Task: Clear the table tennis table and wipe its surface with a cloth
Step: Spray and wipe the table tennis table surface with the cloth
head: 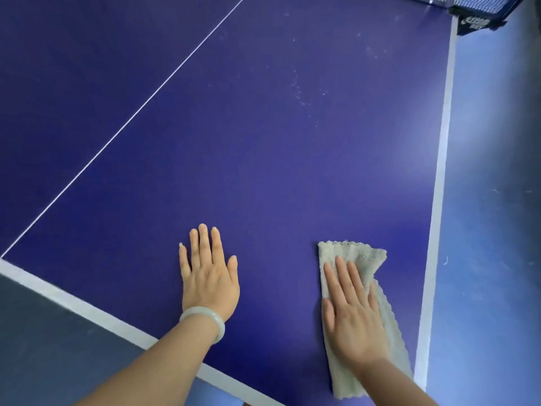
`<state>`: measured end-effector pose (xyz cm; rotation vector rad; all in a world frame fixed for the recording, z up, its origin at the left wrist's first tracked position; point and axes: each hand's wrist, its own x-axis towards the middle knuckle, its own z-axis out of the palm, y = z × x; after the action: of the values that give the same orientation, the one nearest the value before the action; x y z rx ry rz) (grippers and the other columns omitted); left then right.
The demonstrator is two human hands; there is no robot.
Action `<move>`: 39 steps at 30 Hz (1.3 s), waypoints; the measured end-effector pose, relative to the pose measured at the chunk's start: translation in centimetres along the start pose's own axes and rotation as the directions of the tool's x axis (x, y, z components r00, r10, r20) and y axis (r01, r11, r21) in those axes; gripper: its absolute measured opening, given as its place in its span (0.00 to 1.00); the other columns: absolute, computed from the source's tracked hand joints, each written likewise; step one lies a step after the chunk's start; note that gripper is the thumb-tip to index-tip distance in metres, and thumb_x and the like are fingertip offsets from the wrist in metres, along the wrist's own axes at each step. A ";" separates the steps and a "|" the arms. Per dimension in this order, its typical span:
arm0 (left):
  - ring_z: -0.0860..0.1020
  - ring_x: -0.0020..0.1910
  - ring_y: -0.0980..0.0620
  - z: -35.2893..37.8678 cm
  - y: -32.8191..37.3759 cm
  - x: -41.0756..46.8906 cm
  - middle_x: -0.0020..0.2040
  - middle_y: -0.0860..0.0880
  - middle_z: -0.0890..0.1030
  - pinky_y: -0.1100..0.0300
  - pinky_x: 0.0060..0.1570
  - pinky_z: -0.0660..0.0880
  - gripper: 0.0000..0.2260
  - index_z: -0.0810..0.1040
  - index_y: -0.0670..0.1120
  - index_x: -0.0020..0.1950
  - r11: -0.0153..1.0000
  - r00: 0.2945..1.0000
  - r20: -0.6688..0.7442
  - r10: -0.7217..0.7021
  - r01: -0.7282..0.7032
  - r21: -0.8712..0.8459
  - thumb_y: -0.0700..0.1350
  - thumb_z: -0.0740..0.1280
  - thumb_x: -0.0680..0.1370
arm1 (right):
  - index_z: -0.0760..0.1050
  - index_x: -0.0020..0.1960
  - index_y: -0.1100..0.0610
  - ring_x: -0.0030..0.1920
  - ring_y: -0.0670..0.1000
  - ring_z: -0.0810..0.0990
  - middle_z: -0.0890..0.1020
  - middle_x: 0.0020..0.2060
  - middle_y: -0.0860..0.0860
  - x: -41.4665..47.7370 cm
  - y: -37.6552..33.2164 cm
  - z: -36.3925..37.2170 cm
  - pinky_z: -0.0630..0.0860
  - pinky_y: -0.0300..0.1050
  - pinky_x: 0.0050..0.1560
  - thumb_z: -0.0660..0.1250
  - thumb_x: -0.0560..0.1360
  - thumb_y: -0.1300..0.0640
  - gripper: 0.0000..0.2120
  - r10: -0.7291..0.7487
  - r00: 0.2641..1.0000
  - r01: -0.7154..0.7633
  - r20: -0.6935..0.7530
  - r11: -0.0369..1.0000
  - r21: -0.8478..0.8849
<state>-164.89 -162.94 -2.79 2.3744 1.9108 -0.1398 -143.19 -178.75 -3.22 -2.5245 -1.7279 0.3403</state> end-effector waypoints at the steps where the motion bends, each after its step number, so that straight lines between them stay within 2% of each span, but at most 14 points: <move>1: 0.49 0.80 0.42 0.0 -0.1 0.1 0.80 0.41 0.51 0.41 0.77 0.51 0.28 0.49 0.42 0.80 1.000 1.000 -0.008 -0.011 0.011 -0.001 0.54 0.40 0.83 | 0.48 0.81 0.46 0.80 0.49 0.48 0.49 0.80 0.45 0.7 -0.5 0.0 0.49 0.55 0.75 0.47 0.81 0.48 0.28 0.022 1.000 -0.022 -0.011 1.000 -0.003; 6: 0.51 0.79 0.42 -0.2 -0.2 0.1 0.80 0.41 0.54 0.41 0.76 0.54 0.30 0.53 0.41 0.80 0.999 1.000 0.004 0.003 -0.003 -0.044 0.55 0.40 0.81 | 0.54 0.80 0.47 0.79 0.54 0.53 0.55 0.80 0.49 3.1 -4.4 -0.1 0.52 0.62 0.74 0.51 0.81 0.48 0.28 -0.408 0.912 0.411 0.050 0.908 -0.084; 11: 0.47 0.80 0.46 -0.2 -0.3 -0.1 0.81 0.43 0.51 0.45 0.78 0.51 0.25 0.51 0.41 0.80 0.981 0.999 -0.035 0.012 -0.019 -0.193 0.47 0.45 0.83 | 0.51 0.80 0.46 0.80 0.54 0.50 0.55 0.80 0.49 7.4 -9.1 -0.1 0.48 0.63 0.75 0.49 0.83 0.46 0.26 -0.570 0.812 0.580 0.123 0.811 -0.077; 15: 0.44 0.80 0.49 -0.2 -0.5 -0.5 0.81 0.44 0.49 0.51 0.78 0.44 0.28 0.47 0.40 0.80 0.904 0.971 -0.018 -0.238 0.215 -0.369 0.39 0.55 0.82 | 0.54 0.79 0.44 0.79 0.53 0.51 0.56 0.79 0.47 11.8 -11.9 0.2 0.43 0.61 0.76 0.48 0.83 0.45 0.25 -0.692 0.703 0.708 0.164 0.703 -0.065; 17: 0.48 0.80 0.45 0.1 -0.4 -1.4 0.80 0.41 0.52 0.50 0.78 0.47 0.27 0.52 0.38 0.79 0.885 0.938 -0.028 -0.346 0.317 -0.341 0.43 0.55 0.82 | 0.53 0.79 0.43 0.79 0.52 0.51 0.54 0.79 0.46 14.8 -11.8 -0.2 0.39 0.58 0.76 0.45 0.82 0.45 0.26 -0.627 0.769 0.638 0.125 0.766 -0.081; 19: 0.52 0.79 0.42 0.4 -0.1 -2.8 0.79 0.39 0.55 0.47 0.77 0.52 0.27 0.55 0.37 0.78 0.904 0.940 -0.040 -0.340 0.315 -0.289 0.48 0.51 0.82 | 0.47 0.80 0.43 0.80 0.49 0.45 0.48 0.80 0.45 17.2 -10.4 -0.7 0.37 0.57 0.76 0.42 0.83 0.45 0.26 -0.413 0.904 0.423 0.112 0.902 -0.085; 21: 0.54 0.79 0.41 0.6 0.1 -3.9 0.79 0.39 0.56 0.45 0.77 0.56 0.28 0.57 0.36 0.78 0.921 0.951 -0.027 -0.308 0.291 -0.260 0.50 0.46 0.82 | 0.43 0.80 0.44 0.79 0.49 0.41 0.45 0.80 0.46 17.7 -9.4 -1.0 0.37 0.59 0.77 0.42 0.83 0.46 0.27 -0.215 0.971 0.222 0.106 0.974 -0.054; 23: 0.54 0.79 0.41 0.7 0.2 -4.1 0.79 0.39 0.56 0.45 0.77 0.56 0.27 0.56 0.37 0.78 0.924 0.948 -0.020 -0.317 0.304 -0.233 0.50 0.45 0.83 | 0.41 0.81 0.46 0.79 0.50 0.40 0.45 0.80 0.48 15.6 -9.3 -0.9 0.37 0.59 0.77 0.40 0.82 0.46 0.28 -0.172 0.981 0.175 0.084 0.984 -0.024; 25: 0.52 0.79 0.41 0.7 0.2 -3.8 0.80 0.39 0.54 0.45 0.77 0.54 0.28 0.54 0.37 0.79 0.925 0.942 -0.009 -0.336 0.329 -0.191 0.50 0.45 0.82 | 0.42 0.81 0.47 0.80 0.50 0.41 0.46 0.80 0.48 12.0 -9.0 -0.6 0.38 0.58 0.77 0.39 0.81 0.45 0.29 -0.287 0.956 0.290 0.065 0.957 -0.029; 28: 0.45 0.80 0.43 0.4 0.5 -3.4 0.81 0.41 0.47 0.46 0.78 0.46 0.28 0.47 0.38 0.80 0.911 0.931 0.070 -0.359 0.366 -0.187 0.50 0.50 0.83 | 0.47 0.81 0.48 0.80 0.51 0.45 0.49 0.80 0.48 7.6 -4.9 -1.0 0.43 0.57 0.76 0.45 0.82 0.46 0.28 -0.594 0.791 0.608 0.146 0.791 -0.073; 30: 0.41 0.80 0.43 -0.4 1.9 -3.2 0.81 0.42 0.43 0.47 0.78 0.42 0.29 0.44 0.40 0.80 0.887 0.913 0.107 -0.393 0.407 -0.216 0.50 0.52 0.84 | 0.48 0.81 0.47 0.80 0.51 0.47 0.49 0.80 0.46 7.3 -0.1 -1.9 0.46 0.58 0.76 0.47 0.83 0.46 0.27 -0.689 0.701 0.710 0.181 0.699 -0.087; 32: 0.43 0.80 0.42 -1.1 5.3 -3.2 0.81 0.41 0.44 0.47 0.78 0.44 0.30 0.46 0.40 0.80 0.880 0.917 0.077 -0.392 0.398 -0.260 0.51 0.53 0.84 | 0.48 0.81 0.46 0.80 0.50 0.47 0.49 0.80 0.45 8.8 4.7 -2.7 0.48 0.59 0.76 0.46 0.83 0.46 0.27 -0.654 0.742 0.670 0.151 0.733 -0.117; 36: 0.50 0.79 0.39 -0.9 15.8 -3.7 0.80 0.38 0.52 0.43 0.77 0.49 0.30 0.54 0.38 0.79 0.858 0.911 0.066 -0.407 0.406 -0.314 0.52 0.56 0.82 | 0.48 0.81 0.46 0.80 0.49 0.45 0.49 0.80 0.45 12.5 8.3 -3.5 0.49 0.60 0.77 0.42 0.81 0.45 0.28 -0.291 0.955 0.294 0.053 0.953 -0.068; 39: 0.52 0.79 0.37 -0.2 21.2 -3.7 0.79 0.36 0.55 0.40 0.76 0.48 0.30 0.56 0.36 0.78 0.821 0.871 0.081 -0.484 0.485 -0.303 0.55 0.51 0.82 | 0.48 0.81 0.48 0.80 0.50 0.44 0.49 0.80 0.48 11.2 8.4 -3.1 0.48 0.60 0.77 0.42 0.81 0.45 0.29 -0.281 0.959 0.282 0.025 0.959 -0.039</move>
<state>-144.98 -171.02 -1.82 1.6495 2.2965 0.1263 -131.00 -171.19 -3.28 -2.2614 -2.0861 0.3121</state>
